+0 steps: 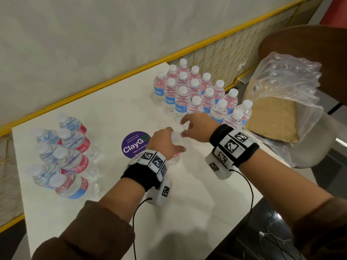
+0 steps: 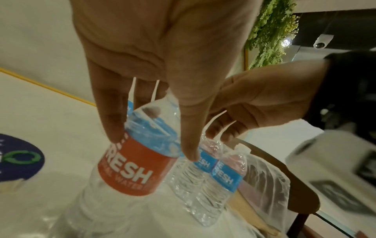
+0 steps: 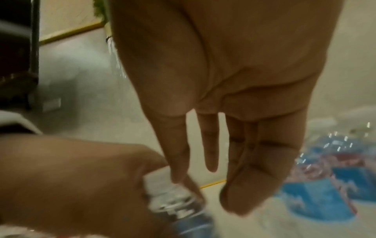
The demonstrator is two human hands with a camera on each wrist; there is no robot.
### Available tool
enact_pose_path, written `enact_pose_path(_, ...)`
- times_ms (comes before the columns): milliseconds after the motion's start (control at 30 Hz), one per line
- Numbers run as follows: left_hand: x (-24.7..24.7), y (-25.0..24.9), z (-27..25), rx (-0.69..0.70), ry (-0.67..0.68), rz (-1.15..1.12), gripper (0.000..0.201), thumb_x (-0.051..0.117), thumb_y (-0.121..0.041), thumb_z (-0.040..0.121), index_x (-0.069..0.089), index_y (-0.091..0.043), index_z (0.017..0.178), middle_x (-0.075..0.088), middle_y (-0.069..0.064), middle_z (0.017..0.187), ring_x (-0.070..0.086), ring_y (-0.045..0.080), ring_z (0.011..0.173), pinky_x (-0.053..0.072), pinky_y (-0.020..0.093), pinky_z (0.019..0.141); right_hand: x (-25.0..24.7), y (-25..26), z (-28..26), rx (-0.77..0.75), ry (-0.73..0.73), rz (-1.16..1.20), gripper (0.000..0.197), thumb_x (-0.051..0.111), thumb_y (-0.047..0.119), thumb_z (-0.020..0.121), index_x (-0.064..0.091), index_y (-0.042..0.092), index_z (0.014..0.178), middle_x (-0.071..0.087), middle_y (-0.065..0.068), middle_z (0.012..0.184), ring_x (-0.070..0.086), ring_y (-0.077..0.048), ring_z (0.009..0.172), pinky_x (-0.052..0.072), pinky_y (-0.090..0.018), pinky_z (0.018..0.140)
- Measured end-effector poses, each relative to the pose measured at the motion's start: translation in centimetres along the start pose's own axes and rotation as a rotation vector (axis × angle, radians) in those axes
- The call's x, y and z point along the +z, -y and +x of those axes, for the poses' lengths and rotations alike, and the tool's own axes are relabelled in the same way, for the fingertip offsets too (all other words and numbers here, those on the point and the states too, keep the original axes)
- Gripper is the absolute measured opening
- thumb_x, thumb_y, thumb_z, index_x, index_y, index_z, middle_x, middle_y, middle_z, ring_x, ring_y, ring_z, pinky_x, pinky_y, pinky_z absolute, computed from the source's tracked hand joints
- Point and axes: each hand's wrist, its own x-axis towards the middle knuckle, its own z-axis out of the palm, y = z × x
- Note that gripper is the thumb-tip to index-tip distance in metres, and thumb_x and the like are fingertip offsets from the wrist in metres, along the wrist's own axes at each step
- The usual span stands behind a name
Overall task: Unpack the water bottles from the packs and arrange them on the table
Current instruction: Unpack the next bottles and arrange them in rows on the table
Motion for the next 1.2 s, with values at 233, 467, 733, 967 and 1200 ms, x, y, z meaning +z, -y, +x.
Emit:
enact_pose_path(233, -1.3, 3.4, -1.1, 0.011, 0.164, 0.103, 0.087, 0.081, -0.026, 0.069, 0.033, -0.018, 0.141, 0.049, 0.006, 0.133, 0.05, 0.024, 0.121, 0.045, 0.039, 0.099, 3.6, 0.3, -2.0, -0.12, 0.004, 0.021, 0.05, 0.064, 0.036, 0.084, 0.048, 0.026, 0.13, 0.053, -0.009, 0.113, 0.052, -0.027, 0.105, 0.041, -0.032, 0.085)
enact_pose_path(467, -9.6, 11.3, -2.7, -0.351, -0.102, 0.526, 0.052, 0.063, -0.027, 0.083, 0.046, -0.022, 0.132, 0.05, 0.009, 0.131, 0.05, 0.031, 0.118, 0.046, 0.044, 0.098, 3.4, 0.9, -1.8, -0.109, -0.005, -0.024, 0.047, 0.063, 0.035, 0.085, 0.049, 0.022, 0.128, 0.056, -0.01, 0.111, 0.054, -0.027, 0.103, 0.041, -0.03, 0.079)
enact_pose_path(733, -12.1, 15.7, -3.2, -0.522, -0.076, 0.655, 0.029, 0.059, -0.014, 0.087, 0.062, -0.006, 0.115, 0.062, 0.013, 0.117, 0.059, 0.03, 0.11, 0.048, 0.037, 0.091, 1.9, 0.5, -1.3, -0.07, -0.081, -0.06, 0.034, 0.072, 0.025, 0.079, 0.065, 0.011, 0.108, 0.058, -0.008, 0.1, 0.056, -0.027, 0.099, 0.04, -0.03, 0.071)
enact_pose_path(967, -11.5, 13.5, -2.3, -0.393, -0.084, 0.623, 0.024, 0.053, -0.014, 0.092, 0.063, -0.007, 0.112, 0.063, 0.011, 0.116, 0.06, 0.027, 0.105, 0.048, 0.034, 0.088, -0.7, -2.5, -0.6, 0.056, -0.092, -0.152, 0.038, 0.071, 0.02, 0.08, 0.062, 0.011, 0.116, 0.06, -0.012, 0.116, 0.055, -0.028, 0.109, 0.044, -0.032, 0.084)
enact_pose_path(1200, -7.6, 5.6, -0.7, -0.104, -0.073, 0.326, 0.031, 0.049, -0.008, 0.089, 0.064, -0.009, 0.116, 0.051, 0.013, 0.129, 0.053, 0.029, 0.116, 0.044, 0.035, 0.099, -1.6, -4.5, -0.7, 0.147, -0.164, -0.146, 0.042, 0.065, 0.016, 0.084, 0.055, 0.008, 0.124, 0.056, -0.016, 0.121, 0.053, -0.031, 0.112, 0.044, -0.033, 0.088)
